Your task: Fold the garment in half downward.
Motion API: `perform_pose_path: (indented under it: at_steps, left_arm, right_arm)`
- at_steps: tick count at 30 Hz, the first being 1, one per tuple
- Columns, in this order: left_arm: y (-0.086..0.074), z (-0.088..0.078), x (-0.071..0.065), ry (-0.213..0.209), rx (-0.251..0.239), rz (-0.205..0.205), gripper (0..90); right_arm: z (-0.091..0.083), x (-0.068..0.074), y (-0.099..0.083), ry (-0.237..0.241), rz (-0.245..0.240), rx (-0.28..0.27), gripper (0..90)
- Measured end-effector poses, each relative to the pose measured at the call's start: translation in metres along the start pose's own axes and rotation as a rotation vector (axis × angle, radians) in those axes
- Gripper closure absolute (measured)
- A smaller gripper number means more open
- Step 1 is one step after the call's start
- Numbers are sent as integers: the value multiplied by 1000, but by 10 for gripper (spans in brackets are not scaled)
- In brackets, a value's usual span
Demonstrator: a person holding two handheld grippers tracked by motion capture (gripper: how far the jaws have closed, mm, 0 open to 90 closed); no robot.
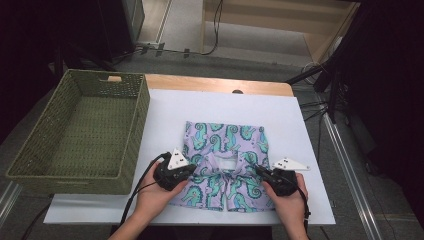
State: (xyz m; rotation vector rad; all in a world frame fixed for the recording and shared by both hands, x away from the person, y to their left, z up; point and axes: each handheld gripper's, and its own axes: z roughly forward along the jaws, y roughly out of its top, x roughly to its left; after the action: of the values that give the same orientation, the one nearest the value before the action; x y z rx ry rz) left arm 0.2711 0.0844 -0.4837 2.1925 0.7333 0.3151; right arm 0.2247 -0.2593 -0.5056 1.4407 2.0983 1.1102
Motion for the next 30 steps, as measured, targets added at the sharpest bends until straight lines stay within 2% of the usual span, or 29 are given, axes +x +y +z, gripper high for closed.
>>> perform_pose_path:
  at_steps: [1,3,5,6,7,10,13,14,17,18,19,20,22,23,25,27,28,30]
  left_arm:
    - [2,-4,2,5,-22,-2,882]
    - [4,-13,4,24,-68,-2,884]
    - [2,-24,5,28,-122,-19,884]
    - [0,-26,5,22,-126,-21,884]
    - [-4,-26,4,12,-113,-19,884]
    - [-21,-20,-2,2,-54,12,883]
    - [-33,-18,-1,-8,-50,-12,882]
    - [-34,-19,0,-7,-56,-16,882]
    - [-32,-28,-2,-5,-94,-4,882]
    - [-31,-33,-5,0,-110,13,882]
    - [-31,-33,-5,0,-110,13,882]
    - [-32,-37,-8,-6,-115,41,882]
    - [-33,-36,-10,-6,-107,48,882]
    - [-39,-30,-10,-7,-70,55,881]
    - [-46,-22,-8,-33,-37,23,880]
    - [-47,-21,-9,-45,-26,27,870]
    - [-46,-21,-9,-49,-26,25,846]
    - [-42,-26,-8,-61,-66,4,728]
  right_arm:
    - [-4,-1,1,-4,-7,-26,865]
    - [-19,-2,4,-11,-16,-129,865]
    - [-34,-3,4,-36,-16,-199,865]
    - [-40,-5,2,-36,-4,-206,865]
    - [-42,-6,0,-29,-5,-205,865]
    - [-36,-8,-20,-10,-21,-101,865]
    - [-27,-10,-35,14,4,-36,864]
    - [-27,-10,-36,17,10,-35,864]
    - [-35,-6,-30,17,-8,-82,863]
    - [-38,-5,-30,16,-14,-100,863]
    - [-42,-3,-29,16,-24,-112,863]
    - [-44,-2,-30,15,-31,-118,863]
    - [-46,-1,-33,15,-31,-112,863]
    - [-43,-2,-41,20,-27,-72,863]
    - [-36,-5,-49,20,-20,-27,862]
    - [-34,-6,-51,31,-17,-6,842]
    - [-34,-6,-50,49,-17,-3,798]
    - [-37,-5,-48,82,-9,-26,689]
